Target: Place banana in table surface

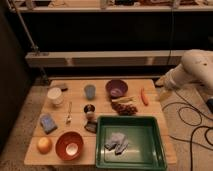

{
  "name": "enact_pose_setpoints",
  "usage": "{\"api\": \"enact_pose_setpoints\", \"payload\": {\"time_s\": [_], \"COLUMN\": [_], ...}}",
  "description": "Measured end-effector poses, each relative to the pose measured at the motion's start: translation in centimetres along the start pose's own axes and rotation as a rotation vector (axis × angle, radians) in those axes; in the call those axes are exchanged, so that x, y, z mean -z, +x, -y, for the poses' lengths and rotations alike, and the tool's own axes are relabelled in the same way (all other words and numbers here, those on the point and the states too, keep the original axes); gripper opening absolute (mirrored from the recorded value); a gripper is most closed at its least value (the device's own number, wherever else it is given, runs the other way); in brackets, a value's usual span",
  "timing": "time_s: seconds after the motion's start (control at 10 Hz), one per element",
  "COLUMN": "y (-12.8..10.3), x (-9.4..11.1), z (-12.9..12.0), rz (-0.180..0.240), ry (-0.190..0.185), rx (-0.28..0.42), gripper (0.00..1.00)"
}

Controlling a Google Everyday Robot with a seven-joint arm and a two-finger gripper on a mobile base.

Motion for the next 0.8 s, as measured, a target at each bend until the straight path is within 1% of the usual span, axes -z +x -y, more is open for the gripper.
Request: {"api": "enact_pose_setpoints", "payload": {"time_s": [0.1,0.2,0.3,0.4,0.6,0.7,0.8], "y": [-0.8,-1.2,-1.6,-1.7,-1.4,-1.6,-2.7], "x": [-0.2,-0.2,-0.3,-0.3,-0.3,-0.6,-2.0], "z": [1.7,2.8,3.6,3.8,3.7,3.2,1.3], "rz": [0.043,0.067,0.089,0.094,0.100,0.108,0.134], "ry": [0.006,0.012,0.015,0.016,0.006,-0.005,-0.017], "rx": [-0.011,-0.018,-0.024,-0.026,-0.026,-0.007,0.035], "gripper": [0.65,0.65,0.65,0.65,0.65,0.65,0.65]}}
